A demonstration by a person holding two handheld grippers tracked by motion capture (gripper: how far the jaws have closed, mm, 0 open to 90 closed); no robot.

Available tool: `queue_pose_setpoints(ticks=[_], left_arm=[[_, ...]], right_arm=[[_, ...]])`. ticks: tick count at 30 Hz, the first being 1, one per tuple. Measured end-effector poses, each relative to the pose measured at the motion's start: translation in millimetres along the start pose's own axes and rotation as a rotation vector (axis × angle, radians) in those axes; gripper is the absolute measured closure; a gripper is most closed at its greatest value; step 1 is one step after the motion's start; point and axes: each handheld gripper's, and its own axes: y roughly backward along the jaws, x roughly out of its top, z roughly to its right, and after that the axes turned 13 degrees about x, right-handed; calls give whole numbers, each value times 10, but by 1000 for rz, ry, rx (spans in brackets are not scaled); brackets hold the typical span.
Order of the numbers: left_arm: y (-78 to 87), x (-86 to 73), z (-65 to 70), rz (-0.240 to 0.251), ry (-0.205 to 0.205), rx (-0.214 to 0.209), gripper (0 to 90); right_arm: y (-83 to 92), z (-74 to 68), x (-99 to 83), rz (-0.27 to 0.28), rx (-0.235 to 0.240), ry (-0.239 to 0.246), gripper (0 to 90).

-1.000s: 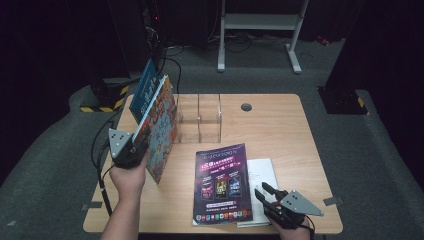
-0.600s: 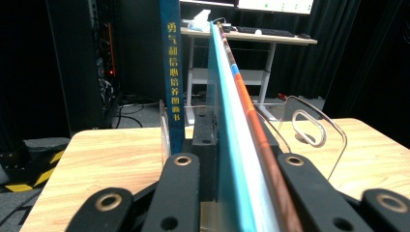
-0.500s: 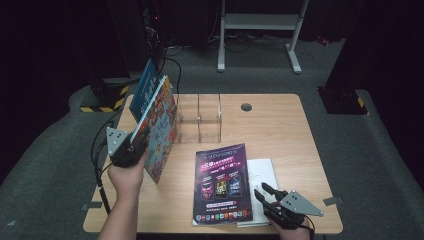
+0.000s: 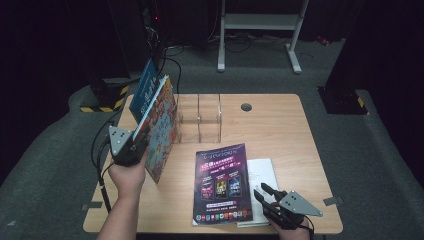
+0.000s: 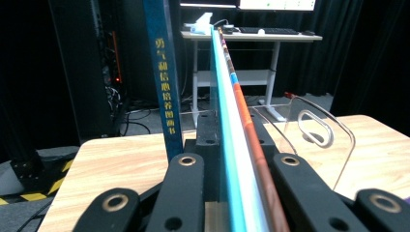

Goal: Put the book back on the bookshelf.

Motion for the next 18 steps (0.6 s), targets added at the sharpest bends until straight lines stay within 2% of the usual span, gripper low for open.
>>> queue_pose_setpoints(ticks=[5,8,18], left_arm=[[-43,66,5,6,-1,14,814],[-81,110,-8,10,17,23,815],[-140,193,28,40,27,27,815]], right_arm=[[8,3,1,2,-2,0,622],[9,11,-1,4,-4,-1,622],[14,7,3,4,-4,4,625]])
